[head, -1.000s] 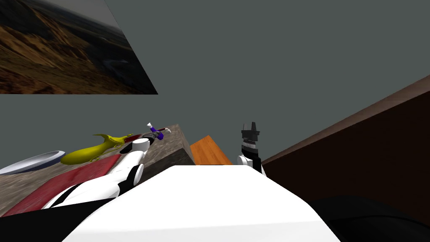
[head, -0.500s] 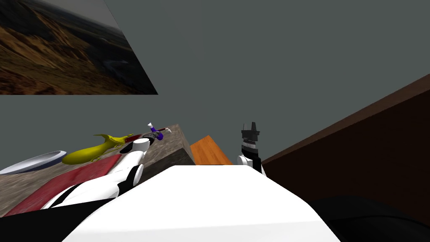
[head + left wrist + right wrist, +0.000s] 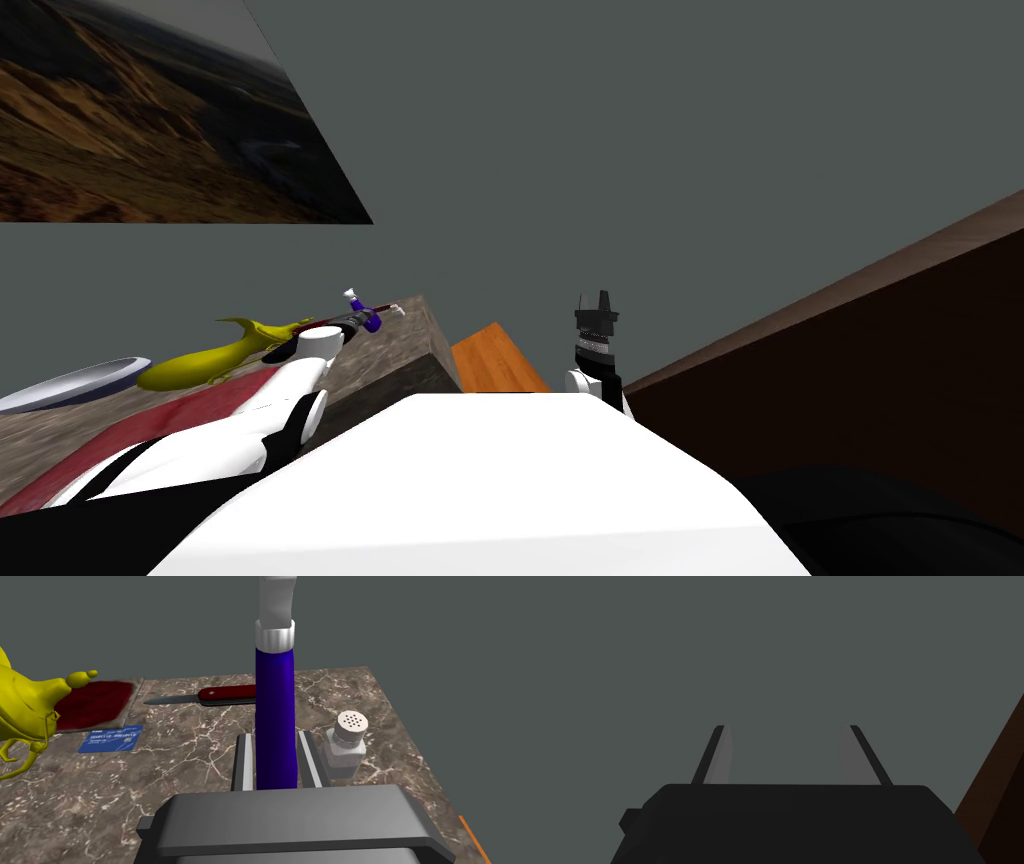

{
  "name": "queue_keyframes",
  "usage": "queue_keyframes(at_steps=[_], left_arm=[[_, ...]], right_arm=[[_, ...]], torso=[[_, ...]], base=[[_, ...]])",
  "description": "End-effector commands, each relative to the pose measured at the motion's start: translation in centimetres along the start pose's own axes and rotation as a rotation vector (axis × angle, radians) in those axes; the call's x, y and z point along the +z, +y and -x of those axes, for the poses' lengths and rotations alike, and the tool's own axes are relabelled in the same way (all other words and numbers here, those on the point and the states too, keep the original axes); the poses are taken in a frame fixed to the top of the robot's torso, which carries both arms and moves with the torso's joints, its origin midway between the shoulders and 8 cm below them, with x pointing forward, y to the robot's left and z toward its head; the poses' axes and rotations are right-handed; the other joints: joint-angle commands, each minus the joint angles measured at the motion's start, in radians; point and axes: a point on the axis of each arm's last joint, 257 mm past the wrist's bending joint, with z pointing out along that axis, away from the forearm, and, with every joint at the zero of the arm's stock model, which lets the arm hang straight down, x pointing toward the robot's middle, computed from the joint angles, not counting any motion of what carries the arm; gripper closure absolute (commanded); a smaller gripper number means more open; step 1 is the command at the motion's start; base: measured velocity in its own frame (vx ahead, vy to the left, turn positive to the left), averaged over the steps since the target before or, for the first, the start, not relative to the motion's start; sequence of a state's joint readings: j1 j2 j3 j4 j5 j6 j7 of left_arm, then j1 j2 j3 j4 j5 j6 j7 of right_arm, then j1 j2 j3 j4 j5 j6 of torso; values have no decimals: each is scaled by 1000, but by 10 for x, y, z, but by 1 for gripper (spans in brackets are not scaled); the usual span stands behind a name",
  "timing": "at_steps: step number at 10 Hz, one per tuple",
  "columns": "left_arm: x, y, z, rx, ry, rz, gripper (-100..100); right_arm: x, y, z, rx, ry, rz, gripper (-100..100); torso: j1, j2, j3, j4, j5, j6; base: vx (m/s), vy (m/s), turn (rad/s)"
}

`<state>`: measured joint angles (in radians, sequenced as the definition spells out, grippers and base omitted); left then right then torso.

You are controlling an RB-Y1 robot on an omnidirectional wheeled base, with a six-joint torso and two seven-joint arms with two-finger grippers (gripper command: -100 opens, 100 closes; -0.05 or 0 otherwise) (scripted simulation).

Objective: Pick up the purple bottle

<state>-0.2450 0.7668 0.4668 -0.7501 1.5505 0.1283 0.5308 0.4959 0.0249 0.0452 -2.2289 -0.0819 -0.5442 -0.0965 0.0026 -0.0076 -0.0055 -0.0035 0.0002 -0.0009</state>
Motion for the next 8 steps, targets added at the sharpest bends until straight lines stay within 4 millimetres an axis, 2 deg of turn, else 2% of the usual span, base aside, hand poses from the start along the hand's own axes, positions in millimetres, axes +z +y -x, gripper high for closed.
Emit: queue_keyframes(at_steps=[1, 3, 5, 6, 7, 8], left_arm=[[0, -13, -16, -18, 5, 3, 100], [1, -23, -30, -17, 9, 7, 100], [1, -23, -30, -17, 9, 7, 100], [0, -33, -45, -17, 13, 11, 100], [1, -29, -38, -18, 11, 8, 100], [1, -29, -40, -17, 12, 10, 0]], right_arm=[[0, 0, 0, 0, 0, 0, 0], [0, 0, 0, 0, 0, 0, 0], [0, 0, 0, 0, 0, 0, 0], [0, 0, 0, 0, 0, 0, 0], [0, 0, 0, 0, 0, 0, 0], [0, 0, 0, 0, 0, 0, 0]], torso=[[0, 0, 0, 0, 0, 0], [-2, 1, 1, 1, -1, -1], [-1, 1, 1, 1, 0, 0], [2, 1, 1, 1, 1, 0], [1, 2, 2, 2, 0, -1], [2, 2, 2, 1, 1, 0]], base=[[6, -71, 18], [33, -87, 34], [10, -35, -2], [9, -42, 11], [8, -23, 18], [0, 0, 0]])
